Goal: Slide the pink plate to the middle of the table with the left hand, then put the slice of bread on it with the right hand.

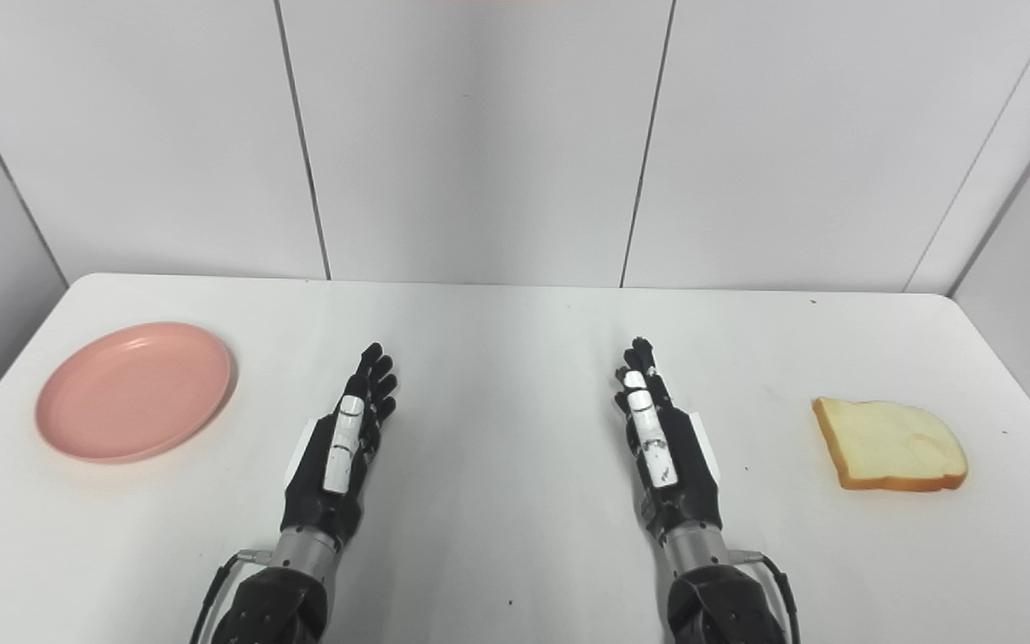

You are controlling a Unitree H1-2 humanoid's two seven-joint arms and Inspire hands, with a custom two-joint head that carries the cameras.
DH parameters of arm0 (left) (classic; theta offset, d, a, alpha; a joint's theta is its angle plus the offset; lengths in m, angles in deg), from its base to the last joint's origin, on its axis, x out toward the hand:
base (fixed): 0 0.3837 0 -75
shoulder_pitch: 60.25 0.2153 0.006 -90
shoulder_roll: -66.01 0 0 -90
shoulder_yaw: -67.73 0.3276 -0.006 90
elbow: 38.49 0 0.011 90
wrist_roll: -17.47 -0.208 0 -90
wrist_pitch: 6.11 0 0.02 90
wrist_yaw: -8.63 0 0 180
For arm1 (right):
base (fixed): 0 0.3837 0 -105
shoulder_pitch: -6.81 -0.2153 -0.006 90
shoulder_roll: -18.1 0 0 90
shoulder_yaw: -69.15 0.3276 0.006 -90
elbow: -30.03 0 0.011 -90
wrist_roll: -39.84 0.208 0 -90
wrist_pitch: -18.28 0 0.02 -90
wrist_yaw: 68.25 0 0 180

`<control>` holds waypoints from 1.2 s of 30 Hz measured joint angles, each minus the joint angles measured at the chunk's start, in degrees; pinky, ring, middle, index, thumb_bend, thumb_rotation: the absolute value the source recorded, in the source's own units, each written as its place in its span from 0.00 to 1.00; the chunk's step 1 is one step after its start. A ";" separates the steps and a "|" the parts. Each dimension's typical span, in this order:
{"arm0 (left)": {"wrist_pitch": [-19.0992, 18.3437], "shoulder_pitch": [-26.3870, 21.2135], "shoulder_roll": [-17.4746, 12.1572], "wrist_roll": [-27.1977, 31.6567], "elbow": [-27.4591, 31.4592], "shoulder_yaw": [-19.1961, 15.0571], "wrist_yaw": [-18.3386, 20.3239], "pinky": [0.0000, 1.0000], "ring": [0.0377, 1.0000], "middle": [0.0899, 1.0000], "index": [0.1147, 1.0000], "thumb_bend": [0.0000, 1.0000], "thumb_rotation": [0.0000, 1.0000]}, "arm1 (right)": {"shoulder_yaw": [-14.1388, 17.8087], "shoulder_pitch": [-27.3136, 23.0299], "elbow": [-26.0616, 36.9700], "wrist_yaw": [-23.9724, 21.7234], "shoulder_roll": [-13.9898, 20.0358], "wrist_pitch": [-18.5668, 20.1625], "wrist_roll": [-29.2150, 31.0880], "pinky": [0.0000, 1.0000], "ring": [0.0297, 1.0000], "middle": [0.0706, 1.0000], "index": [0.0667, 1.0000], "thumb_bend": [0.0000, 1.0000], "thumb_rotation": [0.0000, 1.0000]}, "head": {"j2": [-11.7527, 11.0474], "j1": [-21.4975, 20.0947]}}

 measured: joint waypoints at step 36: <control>-0.38 0.00 -0.19 -0.15 0.08 0.16 0.01 1.00 0.98 0.99 0.95 0.67 1.00 | -0.03 -0.01 1.29 0.01 0.06 0.51 -0.17 1.00 0.98 0.99 0.99 0.63 0.89 | -0.09 0.00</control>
